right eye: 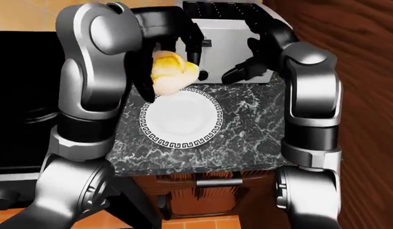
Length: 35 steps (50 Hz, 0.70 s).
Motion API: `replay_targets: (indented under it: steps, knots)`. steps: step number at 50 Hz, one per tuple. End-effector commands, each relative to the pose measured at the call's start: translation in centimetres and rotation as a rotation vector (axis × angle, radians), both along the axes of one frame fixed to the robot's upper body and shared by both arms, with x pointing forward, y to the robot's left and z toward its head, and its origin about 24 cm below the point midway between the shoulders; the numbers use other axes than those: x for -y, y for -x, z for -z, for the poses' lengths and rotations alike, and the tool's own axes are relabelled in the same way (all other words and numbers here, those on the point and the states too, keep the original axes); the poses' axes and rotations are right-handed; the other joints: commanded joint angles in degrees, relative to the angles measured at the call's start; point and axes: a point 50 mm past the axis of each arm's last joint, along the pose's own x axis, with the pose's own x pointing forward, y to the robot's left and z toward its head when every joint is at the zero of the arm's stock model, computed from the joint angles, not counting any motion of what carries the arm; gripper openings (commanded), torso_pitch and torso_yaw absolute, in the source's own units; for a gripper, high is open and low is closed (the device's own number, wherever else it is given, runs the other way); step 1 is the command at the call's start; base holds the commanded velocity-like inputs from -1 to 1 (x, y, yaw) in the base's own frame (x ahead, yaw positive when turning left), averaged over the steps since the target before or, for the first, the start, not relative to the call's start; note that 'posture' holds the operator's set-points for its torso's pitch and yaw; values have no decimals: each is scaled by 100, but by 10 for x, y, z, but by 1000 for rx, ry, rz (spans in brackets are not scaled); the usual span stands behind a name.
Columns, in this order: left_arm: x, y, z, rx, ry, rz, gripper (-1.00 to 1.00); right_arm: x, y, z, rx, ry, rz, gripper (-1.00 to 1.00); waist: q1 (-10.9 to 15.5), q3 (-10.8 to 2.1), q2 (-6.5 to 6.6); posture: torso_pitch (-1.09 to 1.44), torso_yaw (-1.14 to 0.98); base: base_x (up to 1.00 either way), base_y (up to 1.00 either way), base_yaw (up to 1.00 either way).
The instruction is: Pick the chicken breast from the pan and place it on the plate.
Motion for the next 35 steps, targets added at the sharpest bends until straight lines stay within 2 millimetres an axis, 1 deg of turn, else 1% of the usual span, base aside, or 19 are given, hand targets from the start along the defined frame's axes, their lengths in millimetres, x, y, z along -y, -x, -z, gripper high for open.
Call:
replay_targets:
  steps: [1,14,18,20,23,26,32,35]
  knots:
    - [-1,9,-16,91,24,4,-100,2,7,-20,86,17,15,100,9,-201,-39,0,0,0,0,0]
    - [6,11,1,83,-4,17,-100,4,10,-23,85,20,31,100,43,-179,-89,0,0,0,0,0]
    - [8,8,9,85,-8,19,-100,5,10,-23,85,21,31,100,48,-172,-101,0,0,0,0,0]
    - [12,7,10,92,5,28,-100,5,11,-23,86,21,31,100,52,-177,-107,0,0,0,0,0]
    - [15,8,21,86,10,36,-100,5,10,-21,84,20,31,100,57,-181,-116,0,0,0,0,0]
    - [16,7,24,82,7,35,-100,5,10,-21,84,20,32,100,59,-183,-122,0,0,0,0,0]
    - [12,-5,39,73,-12,16,-100,7,10,-18,80,17,35,100,58,-198,-124,0,0,0,0,0]
    - [13,-7,45,73,-16,15,-100,6,10,-18,80,17,34,100,59,-216,-121,0,0,0,0,0]
